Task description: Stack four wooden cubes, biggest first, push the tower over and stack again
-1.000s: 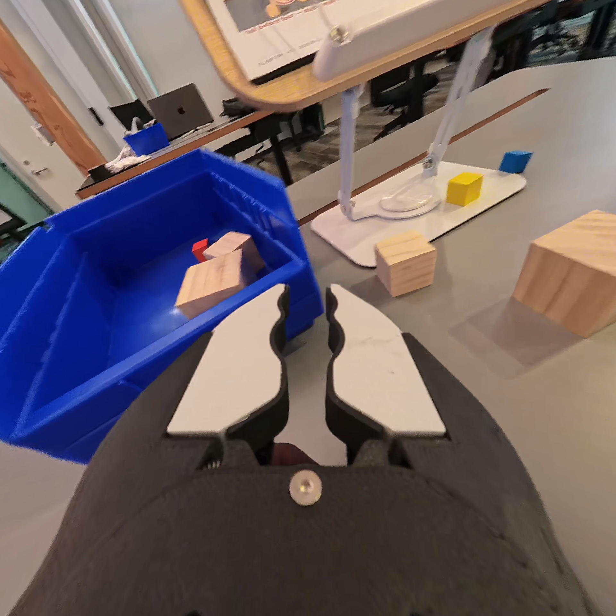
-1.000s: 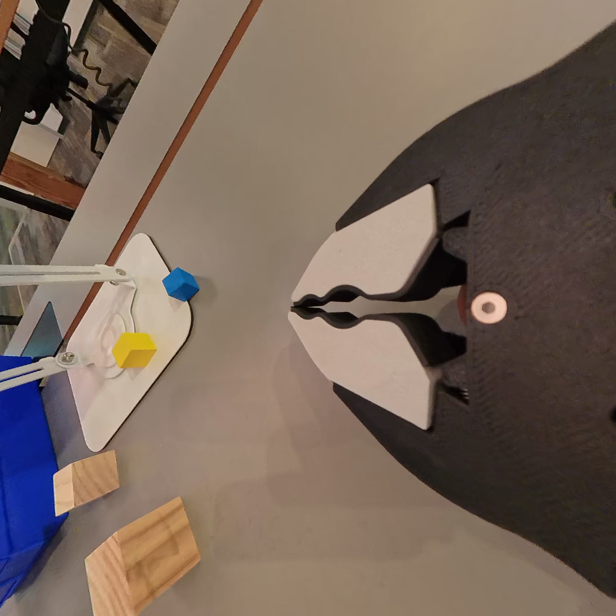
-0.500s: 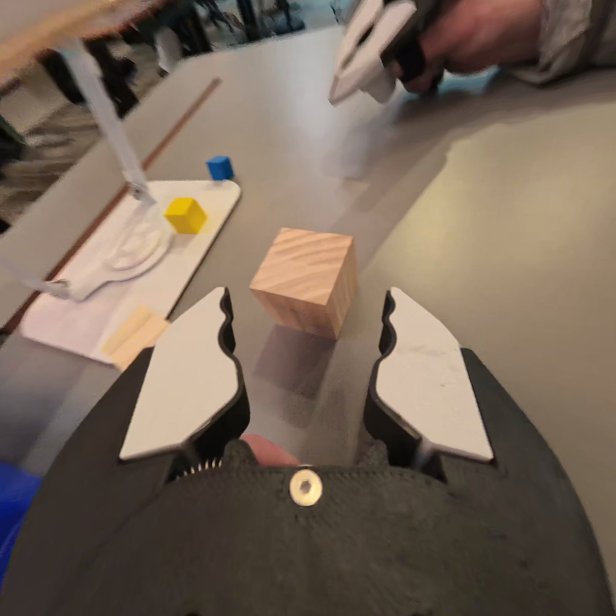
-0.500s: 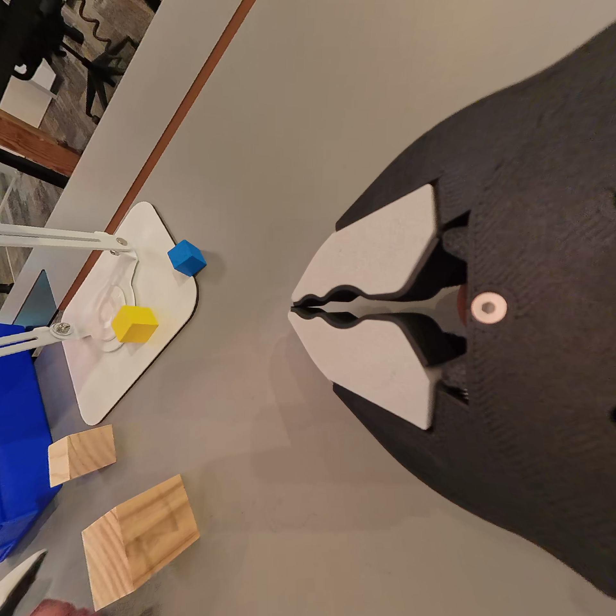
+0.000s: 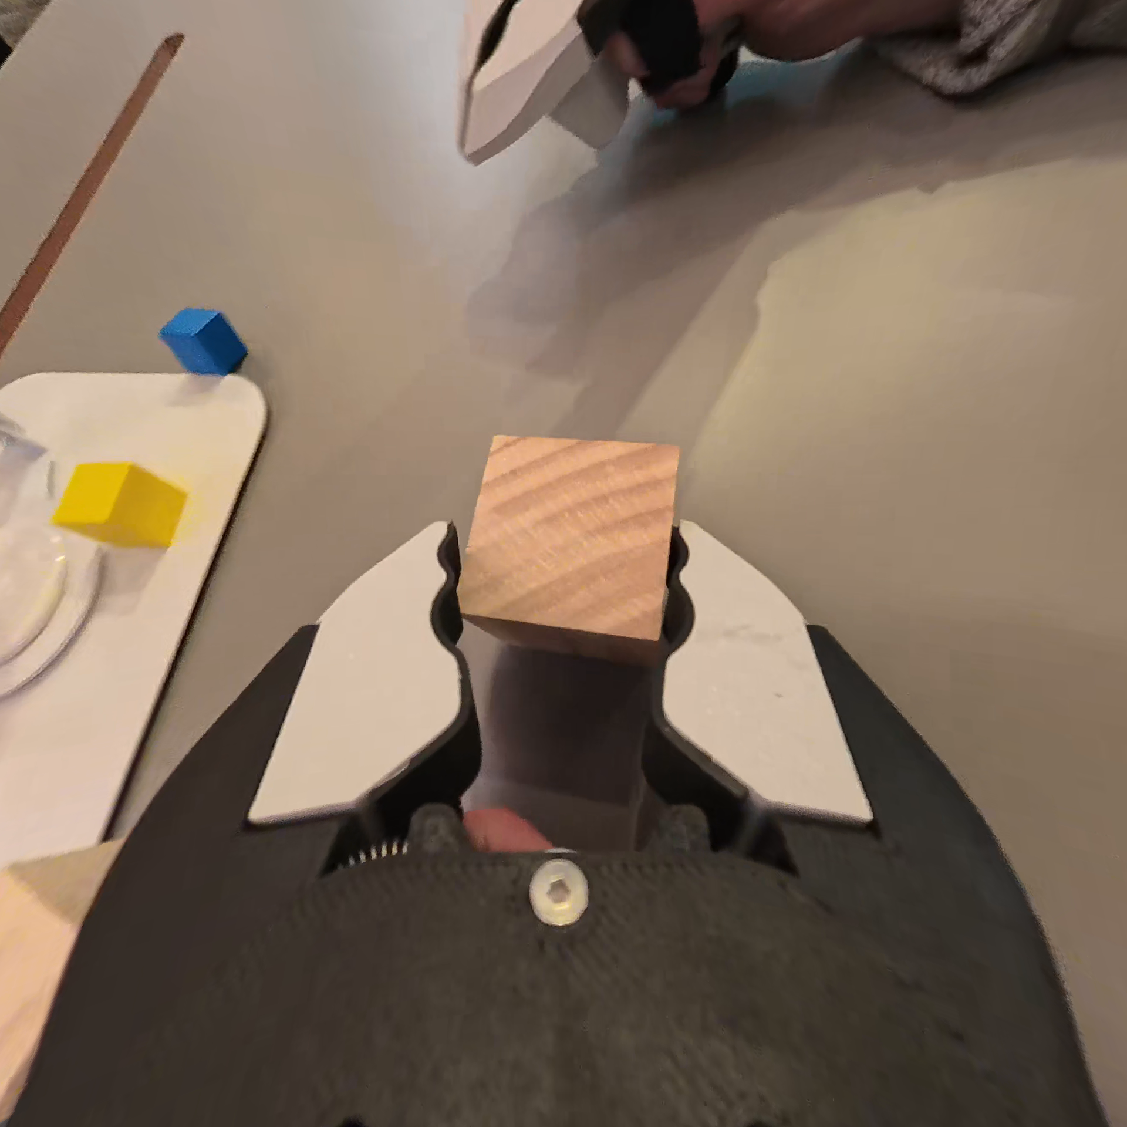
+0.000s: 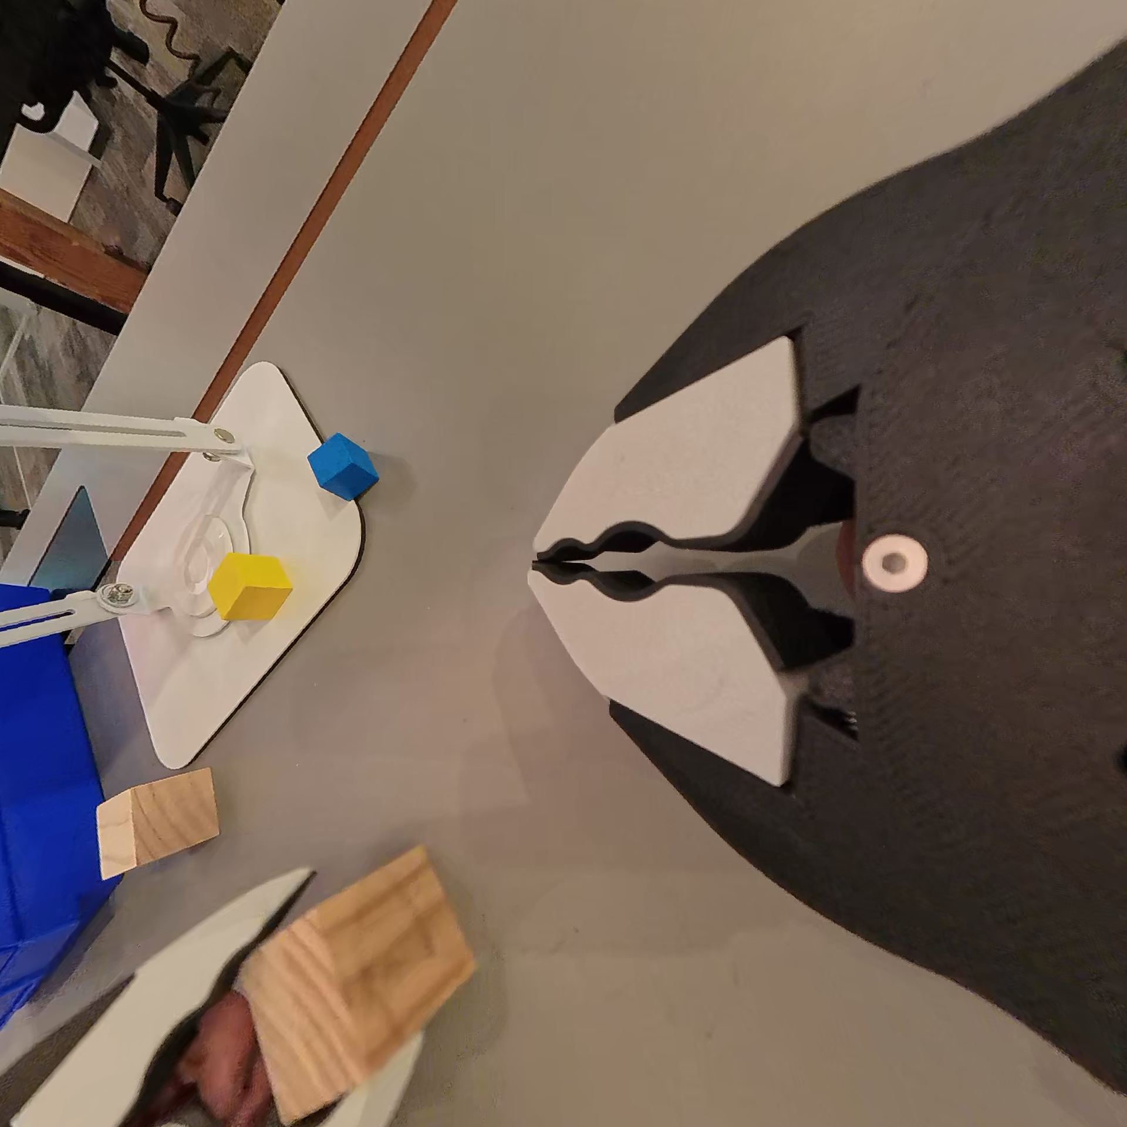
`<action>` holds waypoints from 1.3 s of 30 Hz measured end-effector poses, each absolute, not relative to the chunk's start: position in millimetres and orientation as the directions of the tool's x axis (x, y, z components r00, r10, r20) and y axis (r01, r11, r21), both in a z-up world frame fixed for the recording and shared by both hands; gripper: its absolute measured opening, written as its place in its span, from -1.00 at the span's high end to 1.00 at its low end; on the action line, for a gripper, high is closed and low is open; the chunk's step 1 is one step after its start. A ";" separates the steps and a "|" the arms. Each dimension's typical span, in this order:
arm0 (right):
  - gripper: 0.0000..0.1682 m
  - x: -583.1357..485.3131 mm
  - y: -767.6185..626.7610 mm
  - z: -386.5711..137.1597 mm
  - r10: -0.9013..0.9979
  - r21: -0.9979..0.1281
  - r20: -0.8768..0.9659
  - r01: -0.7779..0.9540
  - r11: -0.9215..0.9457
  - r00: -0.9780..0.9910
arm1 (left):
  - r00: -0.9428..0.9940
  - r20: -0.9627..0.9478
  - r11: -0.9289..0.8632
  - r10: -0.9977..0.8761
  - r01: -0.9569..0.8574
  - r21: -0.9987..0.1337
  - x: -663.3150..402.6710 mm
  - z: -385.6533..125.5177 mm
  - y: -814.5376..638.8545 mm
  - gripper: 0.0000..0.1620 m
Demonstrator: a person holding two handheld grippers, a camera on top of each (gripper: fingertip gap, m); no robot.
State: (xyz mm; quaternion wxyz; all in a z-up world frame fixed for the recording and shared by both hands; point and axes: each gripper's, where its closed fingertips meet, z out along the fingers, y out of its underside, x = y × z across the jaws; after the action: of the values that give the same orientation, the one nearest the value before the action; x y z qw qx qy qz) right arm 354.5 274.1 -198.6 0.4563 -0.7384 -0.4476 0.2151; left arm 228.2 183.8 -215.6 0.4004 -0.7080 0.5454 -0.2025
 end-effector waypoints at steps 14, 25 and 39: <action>1.00 353.8 271.9 -196.4 0.869 -0.875 0.070 0.448 -0.183 0.491 | 0.850 -0.103 -0.372 -0.516 -0.331 -0.867 85.4 -180.7 267.0 -0.04; 1.00 354.6 271.7 -193.1 0.870 -0.886 0.054 0.425 -0.184 0.490 | 0.793 -0.152 -0.375 -0.590 -0.436 -0.818 121.0 -195.8 268.7 0.38; 1.00 354.6 270.6 -192.0 0.873 -0.890 0.047 0.417 -0.183 0.485 | 0.027 -0.061 0.035 -0.998 -0.564 -0.825 249.6 -169.8 145.5 0.37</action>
State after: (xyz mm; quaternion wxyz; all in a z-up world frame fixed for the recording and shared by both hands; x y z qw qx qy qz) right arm 354.6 270.6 -192.0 0.4604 -0.7283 -0.4431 0.2476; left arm 249.6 145.5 -169.8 0.3538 -0.6233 0.6263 -0.3066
